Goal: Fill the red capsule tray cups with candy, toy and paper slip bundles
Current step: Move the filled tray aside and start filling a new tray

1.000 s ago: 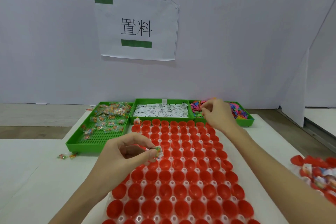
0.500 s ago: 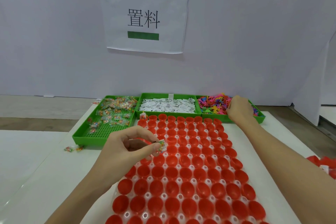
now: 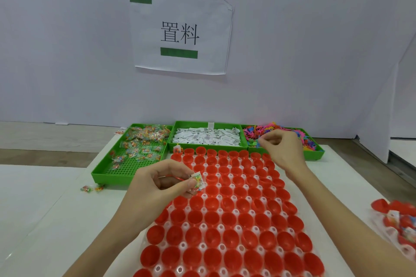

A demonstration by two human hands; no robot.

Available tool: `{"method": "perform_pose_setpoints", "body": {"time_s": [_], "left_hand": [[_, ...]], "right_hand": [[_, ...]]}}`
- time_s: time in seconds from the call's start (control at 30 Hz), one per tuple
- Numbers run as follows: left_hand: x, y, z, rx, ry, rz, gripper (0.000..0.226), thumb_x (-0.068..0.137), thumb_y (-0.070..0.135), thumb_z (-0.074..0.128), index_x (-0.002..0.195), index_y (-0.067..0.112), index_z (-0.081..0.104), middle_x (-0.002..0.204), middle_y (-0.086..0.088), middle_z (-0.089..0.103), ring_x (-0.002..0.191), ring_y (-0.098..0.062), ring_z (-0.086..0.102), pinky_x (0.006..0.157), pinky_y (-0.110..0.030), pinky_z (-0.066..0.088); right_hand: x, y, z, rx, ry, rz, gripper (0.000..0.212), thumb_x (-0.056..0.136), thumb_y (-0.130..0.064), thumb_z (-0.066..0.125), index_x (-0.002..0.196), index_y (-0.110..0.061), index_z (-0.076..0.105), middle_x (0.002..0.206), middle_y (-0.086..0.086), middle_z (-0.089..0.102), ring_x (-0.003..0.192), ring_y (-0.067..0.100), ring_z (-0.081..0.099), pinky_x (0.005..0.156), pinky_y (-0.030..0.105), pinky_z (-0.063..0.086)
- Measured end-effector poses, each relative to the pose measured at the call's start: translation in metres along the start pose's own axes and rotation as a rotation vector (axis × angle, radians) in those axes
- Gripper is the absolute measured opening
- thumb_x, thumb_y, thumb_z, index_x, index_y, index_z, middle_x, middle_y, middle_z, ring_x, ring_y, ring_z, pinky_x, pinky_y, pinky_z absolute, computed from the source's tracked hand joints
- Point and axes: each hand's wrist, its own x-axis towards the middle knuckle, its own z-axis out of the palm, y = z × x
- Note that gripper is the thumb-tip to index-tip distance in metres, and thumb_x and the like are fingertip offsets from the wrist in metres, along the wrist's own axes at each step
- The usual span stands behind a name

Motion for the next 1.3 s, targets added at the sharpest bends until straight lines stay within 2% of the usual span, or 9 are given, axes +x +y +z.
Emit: {"method": "perform_pose_setpoints", "body": {"time_s": [0.13, 0.27, 0.47, 0.73, 0.9, 1.03, 1.17, 1.3], "left_hand": [[-0.001, 0.001, 0.000, 0.007, 0.004, -0.004, 0.012, 0.078, 0.014, 0.084, 0.088, 0.018, 0.080, 0.084, -0.011, 0.078, 0.078, -0.029, 0.077, 0.071, -0.028, 0.062], [-0.003, 0.000, 0.002, 0.013, -0.025, -0.007, 0.012, 0.081, 0.014, 0.082, 0.092, 0.018, 0.080, 0.085, -0.012, 0.078, 0.080, -0.028, 0.077, 0.074, -0.028, 0.062], [-0.004, -0.002, 0.008, 0.068, -0.069, 0.030, 0.013, 0.080, 0.021, 0.085, 0.092, 0.022, 0.081, 0.090, -0.007, 0.079, 0.081, -0.024, 0.077, 0.074, -0.030, 0.063], [-0.004, -0.003, 0.005, 0.117, -0.050, 0.035, 0.011, 0.080, 0.017, 0.086, 0.089, 0.021, 0.081, 0.088, -0.004, 0.079, 0.081, -0.020, 0.077, 0.074, -0.024, 0.061], [-0.002, -0.004, 0.000, 0.158, -0.011, 0.078, 0.011, 0.083, 0.018, 0.085, 0.092, 0.023, 0.080, 0.087, -0.004, 0.079, 0.079, -0.019, 0.077, 0.076, -0.034, 0.063], [0.002, -0.007, 0.000, 0.152, -0.002, 0.088, 0.013, 0.083, 0.016, 0.084, 0.092, 0.023, 0.079, 0.084, -0.003, 0.079, 0.079, -0.020, 0.077, 0.077, -0.036, 0.063], [0.013, -0.005, 0.000, 0.199, 0.061, 0.136, 0.012, 0.082, 0.013, 0.084, 0.091, 0.020, 0.080, 0.086, 0.001, 0.079, 0.078, -0.017, 0.077, 0.075, -0.030, 0.062], [0.039, -0.002, -0.005, 0.294, 0.128, 0.164, 0.012, 0.081, 0.016, 0.085, 0.091, 0.020, 0.079, 0.086, 0.007, 0.078, 0.080, -0.009, 0.076, 0.075, -0.023, 0.061]], "right_hand": [[-0.060, -0.024, -0.003, 0.251, -0.162, -0.025, 0.008, 0.087, -0.015, 0.079, 0.088, -0.022, 0.078, 0.082, -0.008, 0.077, 0.081, 0.006, 0.071, 0.075, 0.017, 0.055], [-0.100, -0.047, -0.003, 0.353, -0.305, -0.074, 0.009, 0.088, -0.014, 0.079, 0.089, -0.023, 0.079, 0.084, -0.008, 0.078, 0.080, 0.004, 0.073, 0.074, 0.014, 0.054], [-0.129, -0.064, 0.005, 0.241, -0.392, -0.225, 0.010, 0.088, -0.018, 0.078, 0.087, -0.028, 0.077, 0.081, -0.014, 0.076, 0.079, 0.004, 0.072, 0.071, 0.017, 0.055], [-0.140, -0.063, 0.017, 0.293, -0.442, -0.208, 0.004, 0.090, -0.023, 0.077, 0.090, -0.026, 0.078, 0.080, -0.011, 0.076, 0.076, 0.006, 0.073, 0.070, 0.016, 0.054], [-0.137, -0.068, 0.019, 0.350, -0.521, -0.176, 0.007, 0.092, -0.027, 0.074, 0.097, -0.027, 0.079, 0.087, -0.010, 0.078, 0.079, 0.008, 0.075, 0.077, 0.021, 0.059], [-0.122, -0.073, 0.021, 0.283, -0.555, -0.195, 0.005, 0.089, -0.019, 0.078, 0.093, -0.021, 0.078, 0.084, -0.004, 0.078, 0.078, 0.011, 0.074, 0.077, 0.027, 0.061], [-0.097, -0.086, 0.022, 0.231, -0.645, -0.211, 0.004, 0.088, -0.016, 0.078, 0.092, -0.018, 0.078, 0.083, -0.002, 0.078, 0.079, 0.011, 0.075, 0.080, 0.029, 0.062], [-0.066, -0.099, 0.031, 0.156, -0.686, -0.262, 0.005, 0.087, -0.017, 0.078, 0.092, -0.019, 0.079, 0.081, -0.002, 0.078, 0.079, 0.010, 0.075, 0.078, 0.023, 0.060]]}}
